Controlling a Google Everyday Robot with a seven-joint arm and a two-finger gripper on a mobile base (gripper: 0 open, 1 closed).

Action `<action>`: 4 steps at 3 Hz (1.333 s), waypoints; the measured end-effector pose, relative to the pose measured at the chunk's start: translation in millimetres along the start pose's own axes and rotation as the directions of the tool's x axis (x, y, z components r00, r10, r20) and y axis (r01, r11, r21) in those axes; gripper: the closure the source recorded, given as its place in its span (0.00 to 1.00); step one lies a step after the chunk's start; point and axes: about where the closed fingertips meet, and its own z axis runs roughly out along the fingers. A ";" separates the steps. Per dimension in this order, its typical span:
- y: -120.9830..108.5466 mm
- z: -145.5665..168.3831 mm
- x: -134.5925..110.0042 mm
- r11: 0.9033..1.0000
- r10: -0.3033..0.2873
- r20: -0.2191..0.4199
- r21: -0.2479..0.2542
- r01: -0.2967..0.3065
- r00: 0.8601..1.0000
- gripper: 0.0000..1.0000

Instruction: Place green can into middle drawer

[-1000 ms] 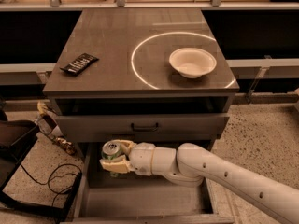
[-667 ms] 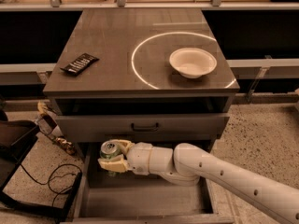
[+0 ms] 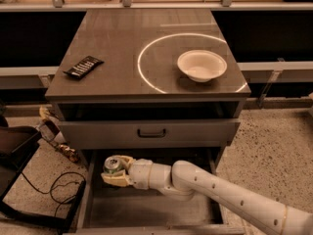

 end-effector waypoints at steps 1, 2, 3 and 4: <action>-4.7 7.9 36.1 0.999 0.008 -0.005 -0.031 -0.008 1.000 1.00; -9.2 6.5 61.5 0.999 -0.001 -0.044 -0.040 -0.001 0.999 1.00; -13.1 8.9 81.5 0.998 -0.031 -0.078 -0.054 0.027 0.996 1.00; -14.6 14.5 101.7 0.997 -0.040 -0.086 -0.067 0.034 0.996 1.00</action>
Offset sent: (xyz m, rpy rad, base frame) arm 0.0040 -0.0076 -0.0932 -0.0921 0.0129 0.0549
